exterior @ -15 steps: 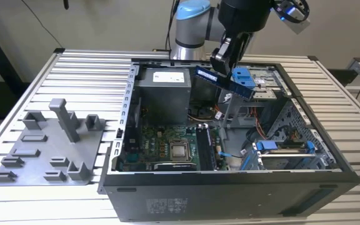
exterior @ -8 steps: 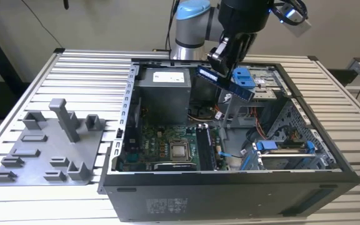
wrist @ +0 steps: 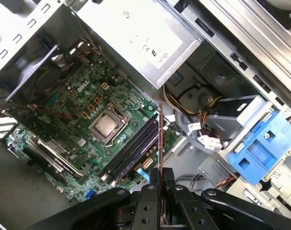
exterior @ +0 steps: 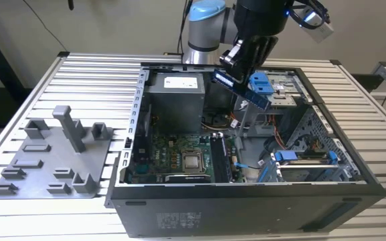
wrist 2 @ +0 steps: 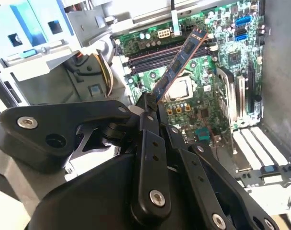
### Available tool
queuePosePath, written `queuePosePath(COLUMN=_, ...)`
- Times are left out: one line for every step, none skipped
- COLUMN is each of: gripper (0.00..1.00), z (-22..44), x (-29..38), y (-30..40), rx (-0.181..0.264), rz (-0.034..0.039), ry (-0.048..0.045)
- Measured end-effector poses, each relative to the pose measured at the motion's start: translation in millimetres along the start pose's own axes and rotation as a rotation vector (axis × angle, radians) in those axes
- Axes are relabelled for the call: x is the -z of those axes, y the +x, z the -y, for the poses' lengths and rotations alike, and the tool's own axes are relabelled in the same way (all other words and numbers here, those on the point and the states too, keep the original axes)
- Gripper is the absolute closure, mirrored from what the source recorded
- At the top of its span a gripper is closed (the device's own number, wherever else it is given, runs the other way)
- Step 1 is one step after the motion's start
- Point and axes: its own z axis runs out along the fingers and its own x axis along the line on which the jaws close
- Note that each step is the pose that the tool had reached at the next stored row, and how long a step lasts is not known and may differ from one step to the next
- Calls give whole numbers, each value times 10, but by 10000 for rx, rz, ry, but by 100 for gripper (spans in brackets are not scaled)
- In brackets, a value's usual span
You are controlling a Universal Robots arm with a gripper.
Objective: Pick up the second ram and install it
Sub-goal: 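Insert the second ram into the second slot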
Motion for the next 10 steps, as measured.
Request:
queuePosePath(gripper=86, z=-2, x=-4, y=3, rx=-105, rz=5, ry=3)
queuePosePath(gripper=86, z=-5, x=-7, y=6, rx=-200, rz=7, ry=8)
queuePosePath(gripper=86, z=-5, x=-11, y=7, rx=-301, rz=10, ry=12)
queuePosePath(gripper=86, z=-6, x=-15, y=8, rx=-403, rz=13, ry=16)
queuePosePath(gripper=86, z=-6, x=-19, y=9, rx=-500, rz=17, ry=20)
queuePosePath(gripper=86, z=-7, x=-23, y=11, rx=-598, rz=20, ry=25)
queuePosePath(gripper=86, z=-8, x=-26, y=12, rx=-684, rz=23, ry=28)
queuePosePath(gripper=86, z=-8, x=-29, y=12, rx=-777, rz=26, ry=32)
queuePosePath(gripper=86, z=-9, x=-33, y=13, rx=-876, rz=30, ry=36)
queuePosePath(gripper=86, z=-9, x=-36, y=14, rx=-978, rz=33, ry=40)
